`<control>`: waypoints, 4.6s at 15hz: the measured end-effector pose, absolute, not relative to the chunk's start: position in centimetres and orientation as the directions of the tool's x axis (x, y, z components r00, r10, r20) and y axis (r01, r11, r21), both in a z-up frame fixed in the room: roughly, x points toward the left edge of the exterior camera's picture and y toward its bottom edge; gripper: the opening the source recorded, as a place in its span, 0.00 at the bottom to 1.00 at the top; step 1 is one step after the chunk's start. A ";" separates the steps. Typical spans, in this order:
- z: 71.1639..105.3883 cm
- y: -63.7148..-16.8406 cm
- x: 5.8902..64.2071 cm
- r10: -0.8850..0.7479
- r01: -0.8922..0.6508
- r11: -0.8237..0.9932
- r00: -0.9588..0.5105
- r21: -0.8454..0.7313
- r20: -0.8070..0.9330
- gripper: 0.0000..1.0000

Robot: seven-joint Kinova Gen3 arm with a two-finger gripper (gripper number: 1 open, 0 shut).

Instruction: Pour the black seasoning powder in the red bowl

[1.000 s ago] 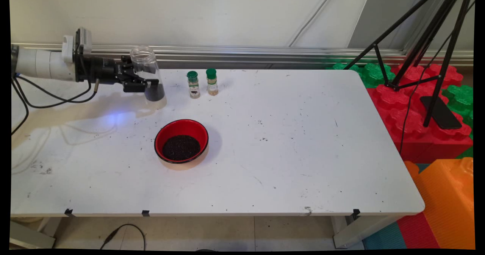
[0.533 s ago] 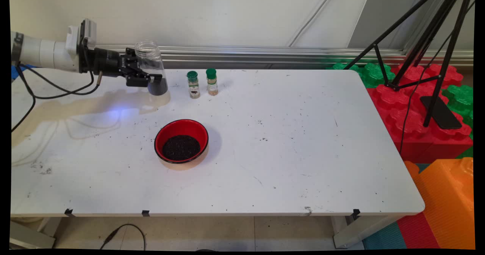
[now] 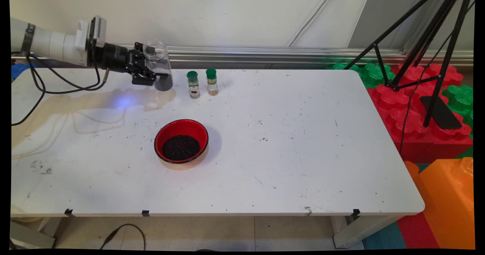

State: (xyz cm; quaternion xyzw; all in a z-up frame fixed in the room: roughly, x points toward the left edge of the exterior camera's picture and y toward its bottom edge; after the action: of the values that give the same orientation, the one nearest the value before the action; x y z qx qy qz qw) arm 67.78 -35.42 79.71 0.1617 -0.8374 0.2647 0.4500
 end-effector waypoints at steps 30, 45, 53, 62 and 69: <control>80.2 -34.4 60.5 0.525 -0.021 0.614 -0.736 -0.789 0.428 0.00; 79.3 -32.5 58.4 0.689 0.183 0.402 -0.706 -0.897 0.165 0.00; 79.0 -31.6 57.8 0.736 0.270 0.286 -0.676 -0.919 0.030 0.00; 78.5 -30.5 57.3 0.772 0.356 0.148 -0.625 -0.923 -0.117 0.00; 78.2 -30.0 56.6 0.785 0.412 0.052 -0.580 -0.910 -0.217 0.00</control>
State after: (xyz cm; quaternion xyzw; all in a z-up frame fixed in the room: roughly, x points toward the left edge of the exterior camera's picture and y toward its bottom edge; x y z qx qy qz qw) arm 56.60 -30.05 78.15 -0.4249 -0.7045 0.5417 0.1723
